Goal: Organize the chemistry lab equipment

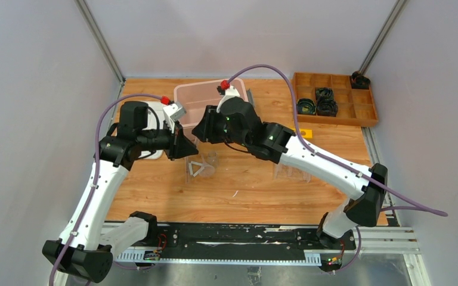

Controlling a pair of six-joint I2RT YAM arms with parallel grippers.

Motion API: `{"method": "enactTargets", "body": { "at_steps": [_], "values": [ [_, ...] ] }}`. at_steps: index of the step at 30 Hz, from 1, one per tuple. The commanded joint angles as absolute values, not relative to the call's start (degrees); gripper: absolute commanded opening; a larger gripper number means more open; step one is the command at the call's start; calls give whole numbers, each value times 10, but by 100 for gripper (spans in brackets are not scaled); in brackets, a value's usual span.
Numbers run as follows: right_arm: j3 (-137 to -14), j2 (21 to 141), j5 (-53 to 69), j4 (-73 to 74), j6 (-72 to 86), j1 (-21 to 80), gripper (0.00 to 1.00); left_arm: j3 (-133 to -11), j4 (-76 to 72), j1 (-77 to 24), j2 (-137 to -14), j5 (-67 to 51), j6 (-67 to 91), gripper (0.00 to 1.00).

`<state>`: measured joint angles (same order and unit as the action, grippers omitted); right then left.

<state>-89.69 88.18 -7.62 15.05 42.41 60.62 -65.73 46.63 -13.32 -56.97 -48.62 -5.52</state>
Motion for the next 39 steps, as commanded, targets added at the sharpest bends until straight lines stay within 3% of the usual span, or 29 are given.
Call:
{"method": "enactTargets", "body": {
  "at_steps": [1,5,8,10,13,14,15,16,27,33,39],
  "values": [
    [-937,887,-10,220,408,595,33,-676,476,-136,-566,-489,-99,0],
    [-942,887,21,226,403,582,25,-674,481,-137,-563,-492,-102,0],
    [-941,888,41,227,401,574,10,-670,480,-137,-557,-489,-103,0],
    [-937,883,47,230,396,570,0,-668,481,-137,-557,-478,-102,9],
    [-912,851,26,239,379,566,0,-670,482,-137,-560,-457,-99,48],
    [-897,834,10,242,370,563,0,-671,482,-137,-561,-449,-96,73],
    [-877,814,-12,246,357,559,0,-672,482,-137,-563,-441,-90,88],
    [-855,794,-47,253,342,557,0,-674,482,-137,-563,-430,-85,97],
    [-500,513,-378,285,263,501,0,-698,513,-136,-579,-296,-92,100],
    [-382,427,-462,266,290,479,0,-688,513,-137,-574,-298,-95,100],
    [-320,419,-478,214,293,466,0,-688,513,-136,-575,-299,-94,100]
  ]
}}
